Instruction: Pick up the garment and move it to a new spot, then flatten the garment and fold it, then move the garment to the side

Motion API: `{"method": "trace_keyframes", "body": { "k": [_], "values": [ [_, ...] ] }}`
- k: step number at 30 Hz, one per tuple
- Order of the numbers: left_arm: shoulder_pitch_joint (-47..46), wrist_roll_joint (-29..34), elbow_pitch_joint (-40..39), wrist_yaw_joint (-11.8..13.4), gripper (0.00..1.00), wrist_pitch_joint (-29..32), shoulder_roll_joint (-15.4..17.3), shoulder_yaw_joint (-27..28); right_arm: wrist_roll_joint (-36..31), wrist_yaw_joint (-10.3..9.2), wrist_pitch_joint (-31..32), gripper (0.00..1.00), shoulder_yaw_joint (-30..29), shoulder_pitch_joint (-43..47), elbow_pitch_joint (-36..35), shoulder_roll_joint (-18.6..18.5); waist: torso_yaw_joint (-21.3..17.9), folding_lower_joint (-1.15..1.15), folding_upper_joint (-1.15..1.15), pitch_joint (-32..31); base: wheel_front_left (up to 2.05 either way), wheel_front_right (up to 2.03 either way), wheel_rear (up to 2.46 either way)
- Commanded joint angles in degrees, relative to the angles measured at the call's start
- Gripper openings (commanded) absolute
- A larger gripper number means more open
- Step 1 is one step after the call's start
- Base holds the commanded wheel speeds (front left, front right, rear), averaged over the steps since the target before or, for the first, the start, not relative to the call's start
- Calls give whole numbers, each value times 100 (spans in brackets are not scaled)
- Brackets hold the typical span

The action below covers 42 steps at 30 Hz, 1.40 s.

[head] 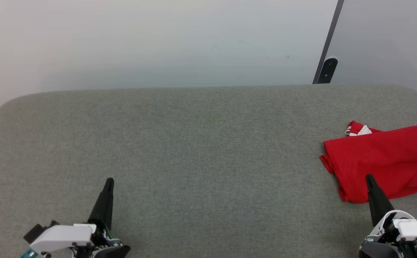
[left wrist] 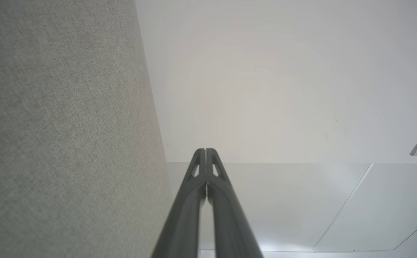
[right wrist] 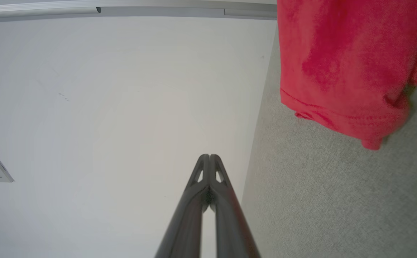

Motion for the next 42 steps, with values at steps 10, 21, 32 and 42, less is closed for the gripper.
{"method": "trace_keyframes", "body": {
  "k": [10, 21, 32, 42],
  "values": [
    [-67, -15, 9, -35, 0, 13, -5, 13, 20, -6, -10, 0, 0, -44, 2, 21, 0, 0, 0, 0, 0, 0, 0],
    [-66, -16, 8, -35, 0, 11, -5, 14, 21, -6, -11, 0, 1, -44, 2, 21, 0, 0, 0, 0, 0, 0, 0],
    [-65, -17, 8, -35, 0, 10, -5, 11, 21, -6, -11, 0, 2, -44, 2, 21, 0, 0, 0, 0, 0, 0, 0],
    [-65, -18, 7, -35, 0, 10, -5, 12, 22, -6, -12, 0, 2, -44, 2, 21, 0, 0, 0, 0, 0, 0, 0]
  ]
}}
